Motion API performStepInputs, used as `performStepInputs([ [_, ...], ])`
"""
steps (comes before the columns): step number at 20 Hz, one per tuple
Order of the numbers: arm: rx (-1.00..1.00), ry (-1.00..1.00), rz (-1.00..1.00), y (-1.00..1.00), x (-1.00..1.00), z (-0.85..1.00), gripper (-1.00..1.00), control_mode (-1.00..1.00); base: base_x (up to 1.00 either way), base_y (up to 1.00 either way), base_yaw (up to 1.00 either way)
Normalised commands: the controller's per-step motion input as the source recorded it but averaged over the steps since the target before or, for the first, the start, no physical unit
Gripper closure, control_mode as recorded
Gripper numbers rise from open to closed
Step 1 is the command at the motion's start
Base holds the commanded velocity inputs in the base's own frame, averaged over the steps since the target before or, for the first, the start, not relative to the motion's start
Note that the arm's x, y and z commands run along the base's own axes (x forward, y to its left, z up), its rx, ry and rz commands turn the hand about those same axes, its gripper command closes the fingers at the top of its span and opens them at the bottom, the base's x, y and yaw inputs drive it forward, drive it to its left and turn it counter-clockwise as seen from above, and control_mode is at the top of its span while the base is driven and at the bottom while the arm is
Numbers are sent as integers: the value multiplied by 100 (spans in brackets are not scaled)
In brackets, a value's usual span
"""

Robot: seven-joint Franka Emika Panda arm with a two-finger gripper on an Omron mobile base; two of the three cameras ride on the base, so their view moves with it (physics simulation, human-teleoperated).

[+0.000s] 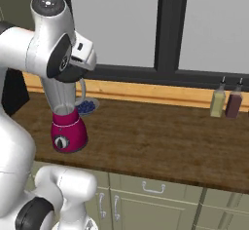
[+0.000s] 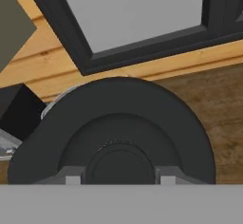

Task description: Close the lid blender by securely placing the lid on top.

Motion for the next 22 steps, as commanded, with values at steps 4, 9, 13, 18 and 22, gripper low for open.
performStepInputs([
  [4, 0, 0, 0, 84, 0, 14, 100, -100, 0, 0, 0],
  [9, -3, 0, 0, 76, 1, 0, 100, -100, 0, 0, 0],
  [13, -9, 0, 0, 54, 6, 0, 100, -100, 0, 0, 0],
  [18, -15, 2, 0, 26, 26, 0, 100, -100, 0, 0, 0],
  [22, -14, 6, 0, 1, 40, -4, 100, -100, 0, 0, 0],
])
